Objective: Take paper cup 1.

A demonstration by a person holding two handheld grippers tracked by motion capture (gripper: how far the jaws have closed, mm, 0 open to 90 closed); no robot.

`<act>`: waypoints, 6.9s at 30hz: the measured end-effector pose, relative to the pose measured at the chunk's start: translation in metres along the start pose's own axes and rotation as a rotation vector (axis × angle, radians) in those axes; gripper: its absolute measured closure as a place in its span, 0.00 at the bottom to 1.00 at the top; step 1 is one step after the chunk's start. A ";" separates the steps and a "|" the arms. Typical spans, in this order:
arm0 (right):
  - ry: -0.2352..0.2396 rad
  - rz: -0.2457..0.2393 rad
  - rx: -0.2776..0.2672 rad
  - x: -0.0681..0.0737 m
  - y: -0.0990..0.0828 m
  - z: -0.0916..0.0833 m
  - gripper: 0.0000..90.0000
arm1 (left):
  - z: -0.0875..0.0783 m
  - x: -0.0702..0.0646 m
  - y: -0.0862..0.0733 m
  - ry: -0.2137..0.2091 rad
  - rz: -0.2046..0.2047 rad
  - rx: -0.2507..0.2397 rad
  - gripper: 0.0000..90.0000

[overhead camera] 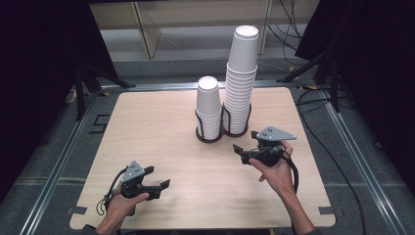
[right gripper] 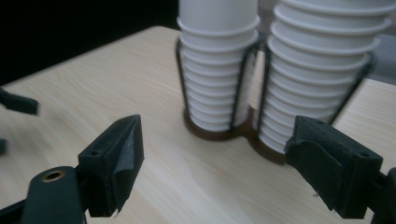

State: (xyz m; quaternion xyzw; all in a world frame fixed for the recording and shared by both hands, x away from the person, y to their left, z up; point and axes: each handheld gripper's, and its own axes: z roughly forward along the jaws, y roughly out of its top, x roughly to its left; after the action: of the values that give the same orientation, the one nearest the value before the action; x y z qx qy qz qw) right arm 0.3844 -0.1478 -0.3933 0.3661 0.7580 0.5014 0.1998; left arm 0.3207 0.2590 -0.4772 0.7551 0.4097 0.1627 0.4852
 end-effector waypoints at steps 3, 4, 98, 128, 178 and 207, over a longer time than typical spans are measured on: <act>0.016 -0.017 -0.020 0.008 0.017 0.009 0.20 | -0.001 0.001 0.000 -0.001 0.008 0.006 0.16; 0.018 -0.016 -0.030 0.009 0.020 0.011 0.20 | -0.002 0.001 0.001 0.002 0.013 0.012 0.16; -0.227 0.068 -0.124 0.028 0.139 0.130 0.22 | -0.003 0.000 0.001 -0.007 0.014 0.020 0.16; -0.044 -0.040 -0.242 0.056 0.174 0.040 0.22 | -0.003 0.000 0.002 -0.035 0.004 -0.013 0.16; 0.356 -0.011 -0.034 0.093 0.029 0.081 0.22 | -0.007 -0.017 0.013 -0.158 0.087 -0.162 0.16; 0.447 -0.035 0.001 0.125 0.024 0.090 0.22 | -0.009 -0.022 0.014 -0.175 0.123 -0.175 0.16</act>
State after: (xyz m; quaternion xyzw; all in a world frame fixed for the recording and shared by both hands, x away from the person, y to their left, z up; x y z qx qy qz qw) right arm 0.3715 0.0075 -0.4008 0.2327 0.7901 0.5660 0.0353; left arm 0.3076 0.2450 -0.4575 0.7450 0.3031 0.1607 0.5721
